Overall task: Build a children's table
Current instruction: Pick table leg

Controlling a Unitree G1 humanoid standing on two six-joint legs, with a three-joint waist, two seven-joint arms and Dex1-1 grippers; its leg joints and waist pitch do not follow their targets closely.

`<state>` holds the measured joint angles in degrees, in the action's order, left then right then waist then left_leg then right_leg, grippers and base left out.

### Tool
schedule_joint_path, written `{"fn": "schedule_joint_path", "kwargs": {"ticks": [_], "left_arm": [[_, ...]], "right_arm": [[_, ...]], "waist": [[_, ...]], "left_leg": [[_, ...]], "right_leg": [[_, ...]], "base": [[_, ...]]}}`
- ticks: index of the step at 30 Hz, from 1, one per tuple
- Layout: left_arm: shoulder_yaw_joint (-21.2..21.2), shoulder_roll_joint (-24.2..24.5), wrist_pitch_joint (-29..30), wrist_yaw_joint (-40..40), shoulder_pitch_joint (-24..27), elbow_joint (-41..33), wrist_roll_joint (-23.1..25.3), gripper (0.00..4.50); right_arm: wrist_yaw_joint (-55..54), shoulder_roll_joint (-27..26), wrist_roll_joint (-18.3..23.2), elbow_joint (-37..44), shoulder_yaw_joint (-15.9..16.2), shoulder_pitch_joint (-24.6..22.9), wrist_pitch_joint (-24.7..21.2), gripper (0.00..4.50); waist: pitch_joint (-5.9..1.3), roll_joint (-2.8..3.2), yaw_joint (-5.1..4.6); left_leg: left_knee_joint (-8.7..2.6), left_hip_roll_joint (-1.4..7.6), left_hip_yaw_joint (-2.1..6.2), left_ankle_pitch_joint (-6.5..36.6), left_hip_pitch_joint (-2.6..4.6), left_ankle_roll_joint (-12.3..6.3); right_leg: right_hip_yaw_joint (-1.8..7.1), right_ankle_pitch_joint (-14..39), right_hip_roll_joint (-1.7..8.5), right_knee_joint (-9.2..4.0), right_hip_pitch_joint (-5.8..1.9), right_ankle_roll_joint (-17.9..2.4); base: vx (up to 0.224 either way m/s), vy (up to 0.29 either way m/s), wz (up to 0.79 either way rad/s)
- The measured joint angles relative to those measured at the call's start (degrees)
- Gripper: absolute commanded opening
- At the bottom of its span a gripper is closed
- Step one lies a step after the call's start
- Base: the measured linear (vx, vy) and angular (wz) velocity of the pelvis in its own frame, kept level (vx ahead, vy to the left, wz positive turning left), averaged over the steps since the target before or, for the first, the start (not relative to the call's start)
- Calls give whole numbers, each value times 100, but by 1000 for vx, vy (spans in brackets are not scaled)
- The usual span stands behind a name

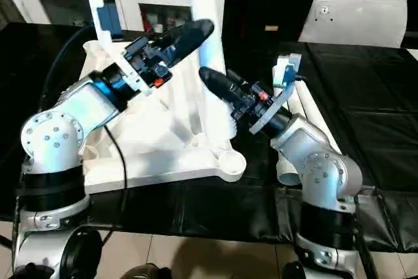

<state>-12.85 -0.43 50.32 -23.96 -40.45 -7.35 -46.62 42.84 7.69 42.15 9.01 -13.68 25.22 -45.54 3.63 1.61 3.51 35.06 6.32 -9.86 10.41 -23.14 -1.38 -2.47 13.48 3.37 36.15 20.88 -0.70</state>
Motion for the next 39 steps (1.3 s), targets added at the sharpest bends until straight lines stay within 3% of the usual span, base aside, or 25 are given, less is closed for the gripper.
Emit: {"fn": "schedule_joint_path", "kwargs": {"ticks": [4,9,10,17,25,39], "left_arm": [[91,10,-145,93,26,29,116,399],[388,198,-488,174,203,6,583,380],[466,226,-537,172,263,6,667,355],[901,423,-874,105,618,-105,1103,306],[1168,507,-1611,-109,973,-256,1536,304],[1319,484,-1904,-322,1139,-277,1530,199]], "right_arm": [[1,169,-464,39,396,-20,318,186],[-187,223,-1097,62,857,-30,839,186],[-236,219,-1175,62,932,-40,907,186],[-309,171,-1605,-1,1271,-153,1521,186],[-260,192,-1788,-27,1484,-318,1952,186],[-227,252,-1826,-135,1652,-431,2168,186]], "waist": [[0,0,-1],[0,-1,-6],[0,0,-11],[1,-2,-16],[1,-2,-30],[1,-2,-36]], "left_leg": [[-1,0,0,0,-1,0],[-5,0,0,0,-1,0],[-5,0,0,0,-1,0],[-7,0,0,1,-3,0],[-9,0,-1,1,-2,0],[-9,1,-4,1,-1,0]], "right_leg": [[0,0,0,-1,1,0],[0,0,0,-3,2,1],[0,0,0,-3,2,1],[1,0,0,-8,2,1],[1,-1,0,-8,2,3],[3,-2,0,-8,3,3]], "base": [[0,0,0],[0,0,0],[0,0,0],[0,0,0],[0,0,0],[0,0,0]]}}
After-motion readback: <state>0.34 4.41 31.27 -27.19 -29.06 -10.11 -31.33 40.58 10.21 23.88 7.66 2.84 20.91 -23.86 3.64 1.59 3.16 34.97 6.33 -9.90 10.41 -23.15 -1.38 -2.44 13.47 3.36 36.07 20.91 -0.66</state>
